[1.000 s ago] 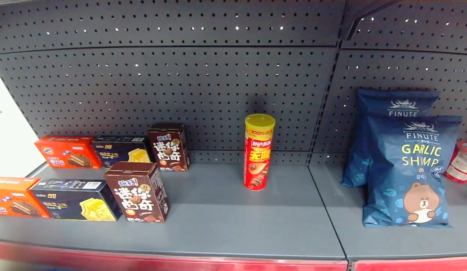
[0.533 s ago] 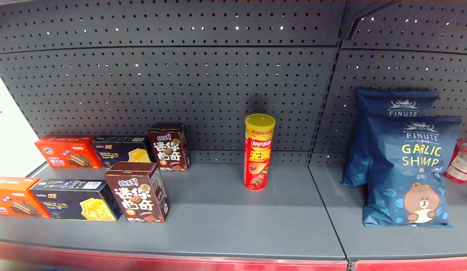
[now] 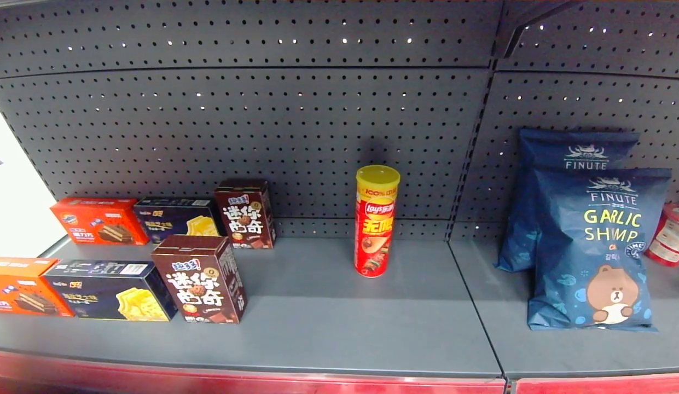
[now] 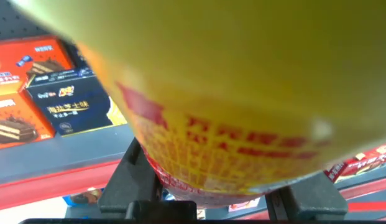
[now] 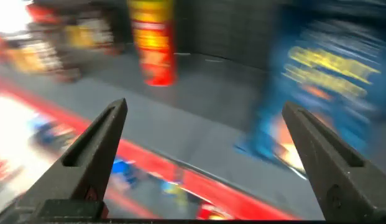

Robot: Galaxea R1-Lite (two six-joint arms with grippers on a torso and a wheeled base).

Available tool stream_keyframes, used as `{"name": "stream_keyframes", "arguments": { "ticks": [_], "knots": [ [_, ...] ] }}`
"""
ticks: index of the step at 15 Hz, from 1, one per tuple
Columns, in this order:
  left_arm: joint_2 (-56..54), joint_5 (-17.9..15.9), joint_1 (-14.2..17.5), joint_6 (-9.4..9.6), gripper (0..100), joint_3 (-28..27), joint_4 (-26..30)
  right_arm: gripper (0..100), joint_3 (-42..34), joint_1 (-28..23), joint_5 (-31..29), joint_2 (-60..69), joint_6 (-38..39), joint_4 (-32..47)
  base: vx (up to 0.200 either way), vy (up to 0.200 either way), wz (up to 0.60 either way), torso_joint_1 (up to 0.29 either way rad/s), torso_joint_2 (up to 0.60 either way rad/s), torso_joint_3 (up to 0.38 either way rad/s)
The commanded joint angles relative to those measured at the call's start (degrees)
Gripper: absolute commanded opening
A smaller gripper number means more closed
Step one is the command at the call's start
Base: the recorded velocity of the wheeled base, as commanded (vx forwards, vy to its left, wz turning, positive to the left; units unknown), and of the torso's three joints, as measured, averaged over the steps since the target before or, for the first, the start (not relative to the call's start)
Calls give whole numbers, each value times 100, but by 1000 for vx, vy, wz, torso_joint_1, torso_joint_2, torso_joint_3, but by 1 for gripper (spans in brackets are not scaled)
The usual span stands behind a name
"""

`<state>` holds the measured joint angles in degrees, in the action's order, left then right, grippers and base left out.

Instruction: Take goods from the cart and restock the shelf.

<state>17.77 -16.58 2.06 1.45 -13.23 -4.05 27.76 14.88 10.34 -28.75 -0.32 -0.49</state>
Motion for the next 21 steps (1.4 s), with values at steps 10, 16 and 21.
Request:
{"name": "stream_keyframes", "arguments": {
  "ticks": [10, 16, 21],
  "knots": [
    [174, -223, -57, -57, 0, 66, -8, 100, 1715, 1175, 1234, -4192, -162, -795, 0, 0, 0, 0, 0, 0],
    [139, -320, -65, -224, 0, 31, -8, 100, 2216, 1219, 1392, -5616, -100, -1542, 0, 0, 0, 0, 0, 0],
    [121, -425, -65, -233, 0, 48, -8, 100, 2252, 990, 2684, -6952, -293, -3977, 0, 0, 0, 0, 0, 0]
  ]
}}
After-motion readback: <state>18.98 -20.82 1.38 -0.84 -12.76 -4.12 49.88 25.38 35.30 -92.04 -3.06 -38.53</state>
